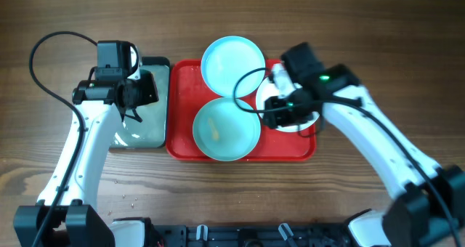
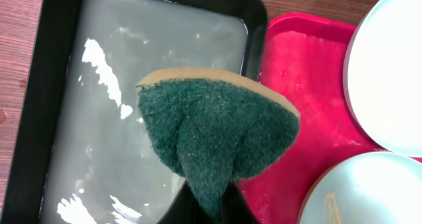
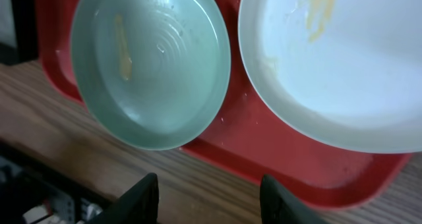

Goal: Clean dirty plates on tray and stack at the side
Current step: 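Reach the right gripper to the lower teal plate and grip its rim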

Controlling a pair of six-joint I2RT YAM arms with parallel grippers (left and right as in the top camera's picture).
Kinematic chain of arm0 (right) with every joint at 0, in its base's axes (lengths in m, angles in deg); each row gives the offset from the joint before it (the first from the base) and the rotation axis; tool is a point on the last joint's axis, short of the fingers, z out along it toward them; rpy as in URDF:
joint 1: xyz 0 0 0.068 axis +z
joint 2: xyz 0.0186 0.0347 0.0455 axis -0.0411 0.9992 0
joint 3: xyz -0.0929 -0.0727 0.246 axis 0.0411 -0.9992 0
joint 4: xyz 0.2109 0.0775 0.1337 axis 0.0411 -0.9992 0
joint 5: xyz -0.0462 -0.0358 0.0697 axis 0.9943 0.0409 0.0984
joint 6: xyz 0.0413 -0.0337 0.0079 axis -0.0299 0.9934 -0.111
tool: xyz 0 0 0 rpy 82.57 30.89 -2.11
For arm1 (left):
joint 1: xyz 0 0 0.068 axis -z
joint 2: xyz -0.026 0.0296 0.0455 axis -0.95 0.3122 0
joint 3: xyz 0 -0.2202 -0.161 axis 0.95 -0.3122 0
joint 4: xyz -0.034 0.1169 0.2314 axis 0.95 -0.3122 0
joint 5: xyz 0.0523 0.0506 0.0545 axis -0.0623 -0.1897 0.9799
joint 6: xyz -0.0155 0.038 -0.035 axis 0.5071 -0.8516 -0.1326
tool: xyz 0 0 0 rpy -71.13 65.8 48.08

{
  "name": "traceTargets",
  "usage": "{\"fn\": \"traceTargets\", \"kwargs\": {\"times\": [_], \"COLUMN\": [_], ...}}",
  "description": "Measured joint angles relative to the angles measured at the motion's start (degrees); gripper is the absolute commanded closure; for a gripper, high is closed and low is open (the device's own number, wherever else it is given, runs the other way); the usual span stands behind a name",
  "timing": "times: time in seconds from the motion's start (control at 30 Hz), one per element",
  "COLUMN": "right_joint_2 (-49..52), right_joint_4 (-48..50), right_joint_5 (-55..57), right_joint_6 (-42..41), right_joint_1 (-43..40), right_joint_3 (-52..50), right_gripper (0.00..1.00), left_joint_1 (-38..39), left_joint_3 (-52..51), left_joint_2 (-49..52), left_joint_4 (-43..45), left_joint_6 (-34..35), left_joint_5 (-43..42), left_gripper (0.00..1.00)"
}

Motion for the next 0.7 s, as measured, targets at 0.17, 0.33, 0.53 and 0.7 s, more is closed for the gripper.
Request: {"fn": "traceTargets", "kwargs": {"times": [0.17,0.33,0.53,0.7], "right_joint_2": [12.26,16.13,16.2,16.26], "right_joint_4": [9.75,13.0,15.67,18.05], "right_joint_5": [4.61,6.93,9.11,9.11], "right_joint_6": [0.39,0.39,-0.09,-1.18], "right_joint_1": [5.73,6.29,6.29,6.36], "right_joint_3": [0.0,0.0,-0.68,-3.89], "right_gripper": [0.69,0.74,0.82,0.86], "left_joint_1": [0.0,0.0,0.0,0.0], "left_joint_3": [0.0,0.0,0.0,0.0], "left_joint_2": [-0.04,-0.04,-0.04,-0.04], "left_joint_4": [-0.83,-0.87,-1.07,-1.07], "left_joint_6": [0.0,0.0,-0.02,0.0], "left_joint_5": [-0.02,-0.02,-0.02,-0.02], "left_gripper": [0.96,0.96,0.96,0.96]}}
